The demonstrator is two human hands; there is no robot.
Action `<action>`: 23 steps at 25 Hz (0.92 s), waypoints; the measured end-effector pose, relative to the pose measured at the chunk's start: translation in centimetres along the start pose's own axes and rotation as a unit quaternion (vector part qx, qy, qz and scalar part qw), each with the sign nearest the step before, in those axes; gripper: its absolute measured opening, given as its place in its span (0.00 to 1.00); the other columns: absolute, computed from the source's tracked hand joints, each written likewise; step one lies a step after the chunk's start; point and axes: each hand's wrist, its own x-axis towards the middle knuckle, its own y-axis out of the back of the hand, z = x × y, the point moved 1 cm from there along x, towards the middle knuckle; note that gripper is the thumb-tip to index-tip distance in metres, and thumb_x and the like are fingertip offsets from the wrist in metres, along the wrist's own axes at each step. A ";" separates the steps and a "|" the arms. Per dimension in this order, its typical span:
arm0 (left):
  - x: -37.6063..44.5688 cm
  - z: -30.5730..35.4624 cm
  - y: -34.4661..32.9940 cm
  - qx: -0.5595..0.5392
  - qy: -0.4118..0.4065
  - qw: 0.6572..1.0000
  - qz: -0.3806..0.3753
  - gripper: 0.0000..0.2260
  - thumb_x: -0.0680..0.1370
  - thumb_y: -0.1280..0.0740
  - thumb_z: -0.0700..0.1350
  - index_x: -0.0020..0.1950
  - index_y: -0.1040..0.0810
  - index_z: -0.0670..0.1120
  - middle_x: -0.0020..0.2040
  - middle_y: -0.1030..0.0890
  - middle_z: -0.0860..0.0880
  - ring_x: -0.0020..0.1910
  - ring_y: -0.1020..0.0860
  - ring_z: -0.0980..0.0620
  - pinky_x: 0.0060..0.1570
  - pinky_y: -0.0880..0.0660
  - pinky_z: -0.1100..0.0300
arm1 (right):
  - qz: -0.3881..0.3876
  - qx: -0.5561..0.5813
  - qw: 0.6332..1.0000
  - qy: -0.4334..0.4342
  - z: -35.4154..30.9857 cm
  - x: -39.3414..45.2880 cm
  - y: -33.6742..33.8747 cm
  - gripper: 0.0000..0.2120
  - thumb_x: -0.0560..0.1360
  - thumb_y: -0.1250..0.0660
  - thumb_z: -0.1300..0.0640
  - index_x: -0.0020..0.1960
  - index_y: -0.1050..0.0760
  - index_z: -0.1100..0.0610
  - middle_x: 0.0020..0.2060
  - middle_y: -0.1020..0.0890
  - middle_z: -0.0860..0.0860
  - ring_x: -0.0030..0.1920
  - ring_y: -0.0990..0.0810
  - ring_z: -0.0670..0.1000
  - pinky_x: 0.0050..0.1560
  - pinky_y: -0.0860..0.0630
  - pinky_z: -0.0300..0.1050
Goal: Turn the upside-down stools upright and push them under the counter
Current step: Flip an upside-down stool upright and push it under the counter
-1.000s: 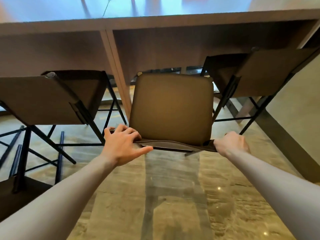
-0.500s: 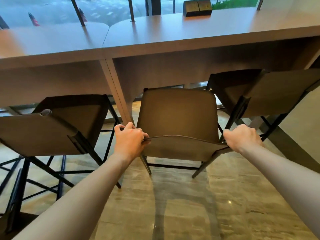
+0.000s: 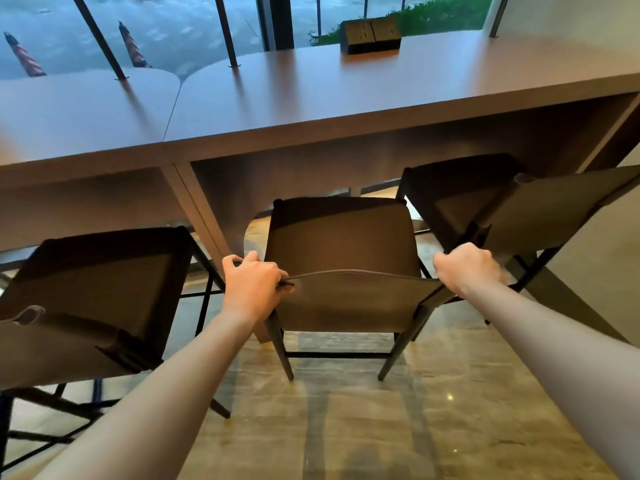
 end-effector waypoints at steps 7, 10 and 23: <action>3.4 0.0 -0.1 0.012 0.003 1.000 -0.016 0.09 0.75 0.30 0.59 0.53 0.15 0.60 0.46 0.17 0.62 0.55 0.27 0.54 0.60 0.38 0.47 | -0.015 0.004 1.000 -0.002 -1.7 2.8 0.0 0.17 0.76 0.41 0.46 0.45 0.23 0.59 0.35 0.22 0.54 0.33 0.24 0.54 0.29 0.35 0.39; 4.4 -0.1 -0.2 0.014 0.006 0.999 -0.032 0.10 0.75 0.29 0.59 0.53 0.15 0.61 0.47 0.17 0.62 0.55 0.27 0.54 0.61 0.38 0.47 | -0.014 -0.006 1.000 -0.002 -2.1 3.7 -0.2 0.15 0.76 0.41 0.46 0.44 0.25 0.58 0.32 0.26 0.52 0.30 0.28 0.51 0.26 0.39 0.39; 6.1 0.0 0.7 0.054 0.013 0.989 -0.140 0.14 0.76 0.32 0.53 0.62 0.19 0.61 0.56 0.19 0.61 0.62 0.31 0.53 0.63 0.40 0.46 | -0.082 -0.004 0.997 0.010 -2.7 5.2 0.1 0.15 0.74 0.40 0.45 0.37 0.29 0.56 0.34 0.21 0.52 0.32 0.18 0.54 0.34 0.21 0.41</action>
